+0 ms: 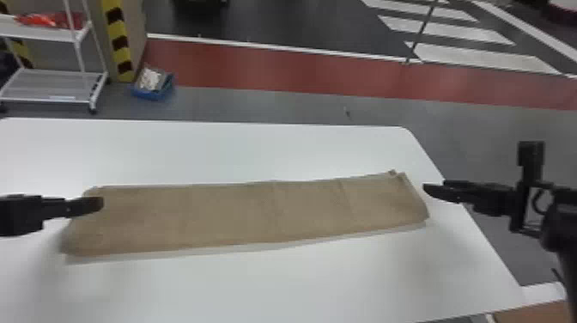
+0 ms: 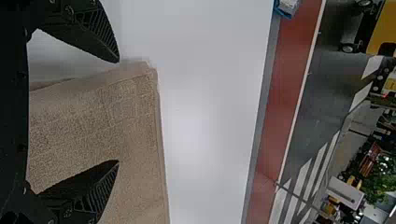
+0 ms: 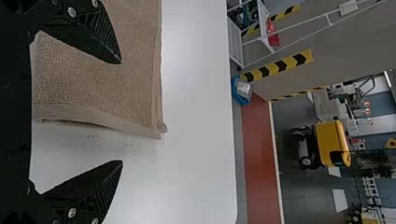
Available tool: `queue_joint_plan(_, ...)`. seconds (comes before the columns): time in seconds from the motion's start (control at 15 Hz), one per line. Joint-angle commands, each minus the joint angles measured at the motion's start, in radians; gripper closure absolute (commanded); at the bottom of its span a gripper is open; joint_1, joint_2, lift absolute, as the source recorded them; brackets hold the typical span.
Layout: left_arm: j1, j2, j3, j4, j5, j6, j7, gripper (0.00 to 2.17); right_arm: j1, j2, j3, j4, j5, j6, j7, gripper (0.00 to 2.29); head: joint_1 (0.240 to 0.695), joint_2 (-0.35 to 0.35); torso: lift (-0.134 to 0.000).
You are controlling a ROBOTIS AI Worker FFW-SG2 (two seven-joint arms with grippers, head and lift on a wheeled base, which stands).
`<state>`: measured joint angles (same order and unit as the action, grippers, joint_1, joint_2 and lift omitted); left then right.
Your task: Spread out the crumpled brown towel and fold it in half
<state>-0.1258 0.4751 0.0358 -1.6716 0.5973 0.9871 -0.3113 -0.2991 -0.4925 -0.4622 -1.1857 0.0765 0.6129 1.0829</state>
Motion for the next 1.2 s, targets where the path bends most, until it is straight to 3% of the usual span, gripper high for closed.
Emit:
queue_joint_plan(0.0, 0.000, 0.002, -0.001, 0.003, 0.001, 0.000, 0.001, 0.13, 0.000, 0.000, 0.000, 0.000, 0.000, 0.000, 0.000, 0.13, 0.695, -0.228, -0.120)
queue_joint_plan(1.13, 0.015, 0.000, -0.001, -0.002, 0.013, 0.019, 0.001, 0.13, -0.005, 0.009, -0.013, 0.001, -0.007, 0.003, -0.009, 0.13, 0.695, -0.234, -0.120)
